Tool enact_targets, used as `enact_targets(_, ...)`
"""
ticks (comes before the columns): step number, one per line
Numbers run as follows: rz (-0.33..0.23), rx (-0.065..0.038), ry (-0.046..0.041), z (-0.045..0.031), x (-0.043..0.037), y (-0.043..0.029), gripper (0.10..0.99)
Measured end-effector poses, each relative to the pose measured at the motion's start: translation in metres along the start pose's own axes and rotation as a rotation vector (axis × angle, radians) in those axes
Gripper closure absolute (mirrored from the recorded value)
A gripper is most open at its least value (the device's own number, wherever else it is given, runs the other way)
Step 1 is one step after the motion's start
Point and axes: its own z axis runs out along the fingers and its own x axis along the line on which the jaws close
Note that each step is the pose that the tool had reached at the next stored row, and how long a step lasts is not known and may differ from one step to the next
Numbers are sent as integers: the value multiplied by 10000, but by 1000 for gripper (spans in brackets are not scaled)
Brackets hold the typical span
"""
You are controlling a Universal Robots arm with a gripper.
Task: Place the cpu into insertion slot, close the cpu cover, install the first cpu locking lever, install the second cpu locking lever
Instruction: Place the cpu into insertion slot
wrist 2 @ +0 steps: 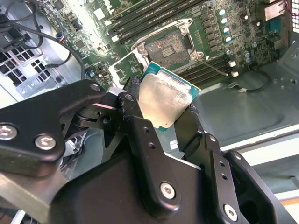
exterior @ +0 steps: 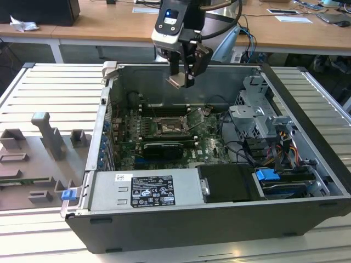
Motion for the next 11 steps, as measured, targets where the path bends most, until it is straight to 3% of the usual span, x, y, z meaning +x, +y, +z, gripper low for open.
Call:
enact_targets(7,1038,-19,-93,21,-1,-2,545)
enact_targets(11,1133,-14,-97,51,-1,-5,545)
